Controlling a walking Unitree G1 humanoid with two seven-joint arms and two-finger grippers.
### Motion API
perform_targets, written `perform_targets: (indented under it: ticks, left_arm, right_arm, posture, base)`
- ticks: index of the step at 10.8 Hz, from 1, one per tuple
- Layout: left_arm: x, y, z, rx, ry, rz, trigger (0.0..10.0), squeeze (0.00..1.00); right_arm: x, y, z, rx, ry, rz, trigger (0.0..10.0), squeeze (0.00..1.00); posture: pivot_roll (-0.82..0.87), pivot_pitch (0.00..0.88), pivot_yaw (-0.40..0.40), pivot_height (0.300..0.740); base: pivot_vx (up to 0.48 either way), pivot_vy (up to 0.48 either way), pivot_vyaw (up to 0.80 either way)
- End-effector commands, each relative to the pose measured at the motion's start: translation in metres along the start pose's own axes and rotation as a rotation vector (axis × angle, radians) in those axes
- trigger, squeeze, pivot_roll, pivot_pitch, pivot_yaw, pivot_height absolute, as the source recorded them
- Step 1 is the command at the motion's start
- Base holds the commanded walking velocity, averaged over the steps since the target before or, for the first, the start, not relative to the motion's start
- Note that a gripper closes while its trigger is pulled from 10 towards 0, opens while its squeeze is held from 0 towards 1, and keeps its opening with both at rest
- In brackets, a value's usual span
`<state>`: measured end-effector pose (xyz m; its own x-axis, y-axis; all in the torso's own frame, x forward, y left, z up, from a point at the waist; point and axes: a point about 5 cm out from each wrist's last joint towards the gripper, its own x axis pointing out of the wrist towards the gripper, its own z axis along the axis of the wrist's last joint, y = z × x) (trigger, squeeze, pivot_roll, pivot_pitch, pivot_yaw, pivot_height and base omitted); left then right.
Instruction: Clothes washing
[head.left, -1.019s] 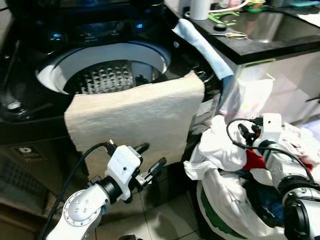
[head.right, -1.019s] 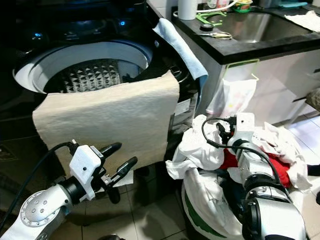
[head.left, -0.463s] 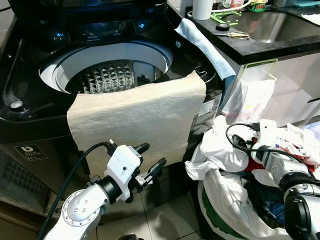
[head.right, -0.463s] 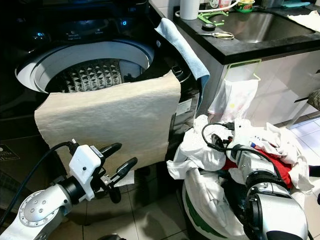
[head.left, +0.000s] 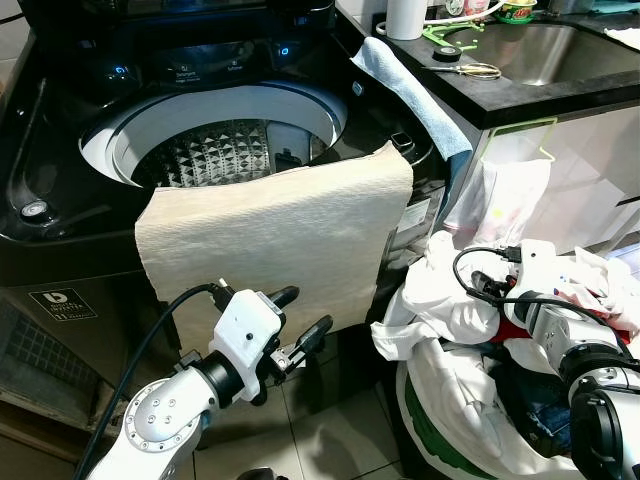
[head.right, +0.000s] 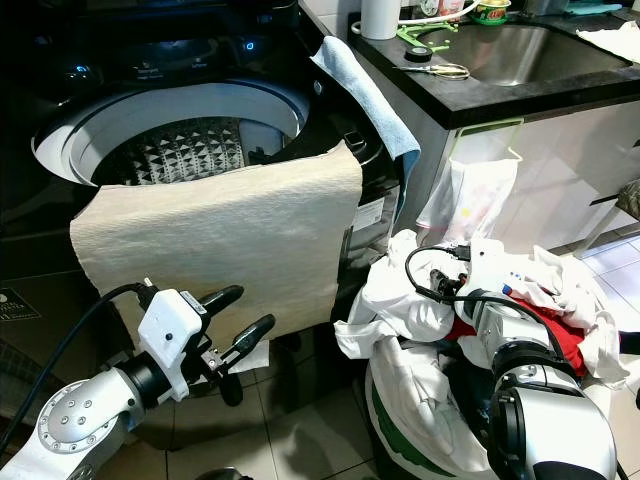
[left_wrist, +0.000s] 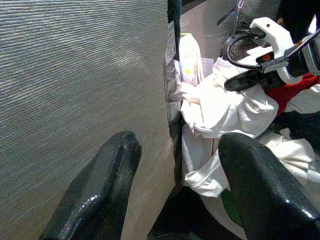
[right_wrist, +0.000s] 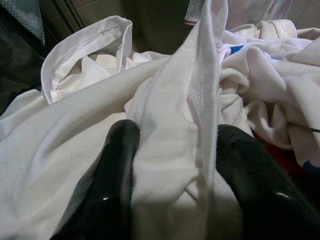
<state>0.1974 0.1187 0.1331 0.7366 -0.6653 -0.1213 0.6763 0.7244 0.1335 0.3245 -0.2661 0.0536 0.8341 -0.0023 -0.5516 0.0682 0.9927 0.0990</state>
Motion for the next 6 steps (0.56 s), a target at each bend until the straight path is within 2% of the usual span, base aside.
perform_targets:
  ticks: [1, 6]
  left_arm:
    - [-0.0001, 0.0013, 0.0017, 0.007, 0.002, -0.01, 10.0, 0.0]
    - [0.0013, 0.0019, 0.0003, 0.01, 0.002, -0.008, 10.0, 0.0]
  right_arm:
    - [-0.0004, -0.0009, 0.008, -0.023, -0.021, -0.003, 0.0, 0.0]
    - [0.0, 0.0008, 0.0106, -0.033, -0.044, -0.001, 0.0, 0.0]
  posture:
    - [0.04, 0.025, 0.038, 0.719]
    - [0.04, 0.018, 0.034, 0.719]
  base:
    - [0.0, 0.0, 0.0]
    - [0.0, 0.0, 0.0]
